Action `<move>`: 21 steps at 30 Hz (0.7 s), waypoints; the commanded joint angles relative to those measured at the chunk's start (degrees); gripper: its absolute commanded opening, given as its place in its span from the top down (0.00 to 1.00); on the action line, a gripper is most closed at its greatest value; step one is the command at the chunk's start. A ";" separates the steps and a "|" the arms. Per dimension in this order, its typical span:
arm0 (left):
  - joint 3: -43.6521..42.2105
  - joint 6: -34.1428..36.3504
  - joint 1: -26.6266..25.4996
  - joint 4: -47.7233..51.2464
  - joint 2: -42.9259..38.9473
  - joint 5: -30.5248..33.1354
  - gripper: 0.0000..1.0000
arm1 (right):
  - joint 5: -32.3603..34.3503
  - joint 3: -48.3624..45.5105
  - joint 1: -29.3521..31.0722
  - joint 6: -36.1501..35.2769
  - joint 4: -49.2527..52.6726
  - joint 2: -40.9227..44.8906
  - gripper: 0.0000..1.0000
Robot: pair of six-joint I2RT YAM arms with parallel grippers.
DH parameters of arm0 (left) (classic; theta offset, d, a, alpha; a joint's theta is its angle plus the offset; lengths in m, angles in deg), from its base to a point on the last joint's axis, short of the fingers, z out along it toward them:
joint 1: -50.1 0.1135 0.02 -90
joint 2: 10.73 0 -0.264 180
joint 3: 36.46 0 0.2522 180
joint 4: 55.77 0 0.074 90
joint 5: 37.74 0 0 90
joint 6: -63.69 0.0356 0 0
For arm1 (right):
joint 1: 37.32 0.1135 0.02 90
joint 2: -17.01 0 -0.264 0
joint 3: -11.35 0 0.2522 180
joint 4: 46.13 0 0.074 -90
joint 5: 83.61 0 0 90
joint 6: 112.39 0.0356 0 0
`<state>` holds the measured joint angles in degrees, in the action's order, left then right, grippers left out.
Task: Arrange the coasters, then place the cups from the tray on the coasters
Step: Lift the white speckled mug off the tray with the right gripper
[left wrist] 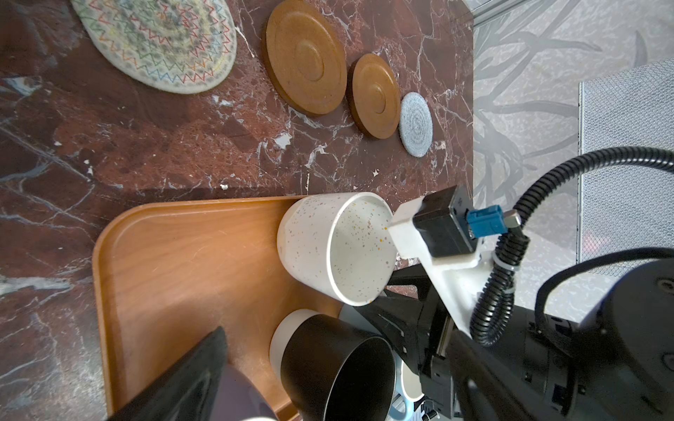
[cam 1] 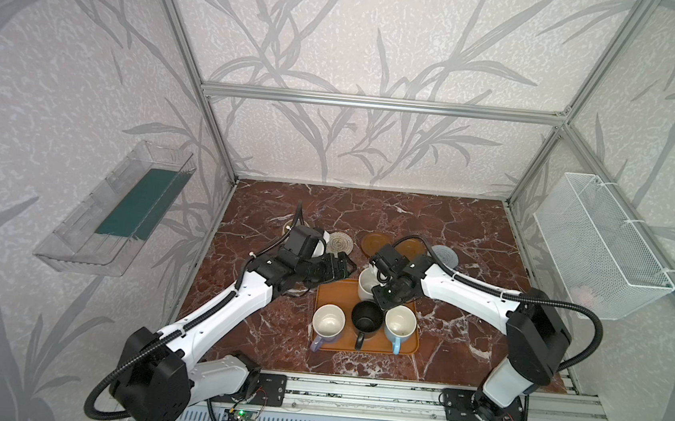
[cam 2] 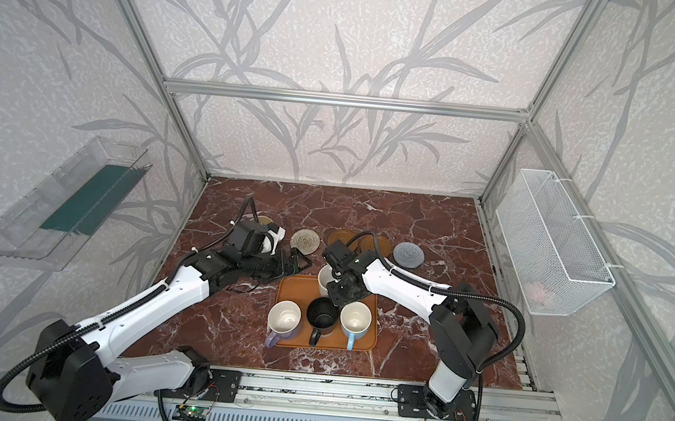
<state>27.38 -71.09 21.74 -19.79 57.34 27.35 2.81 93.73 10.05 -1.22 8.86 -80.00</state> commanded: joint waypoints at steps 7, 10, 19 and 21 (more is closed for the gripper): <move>-0.60 0.39 -0.15 -0.39 0.13 1.13 0.04 | 1.99 0.10 0.00 -0.13 -2.86 -2.13 0.76; -0.69 0.48 -0.14 -0.25 -0.02 1.35 0.04 | 1.80 0.19 0.00 -0.54 -3.21 -2.26 0.78; -0.77 0.48 -0.08 -0.16 -0.22 1.79 0.04 | 2.47 1.08 0.00 -2.56 -3.97 -1.21 0.89; -0.68 0.48 -0.14 -0.15 -0.29 1.83 0.04 | 2.43 1.36 0.00 -3.01 -3.97 -1.10 0.94</move>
<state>27.38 -70.98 21.72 -19.79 57.34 28.31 3.14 93.73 10.27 -2.95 8.62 -81.21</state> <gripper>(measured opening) 0.964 0.205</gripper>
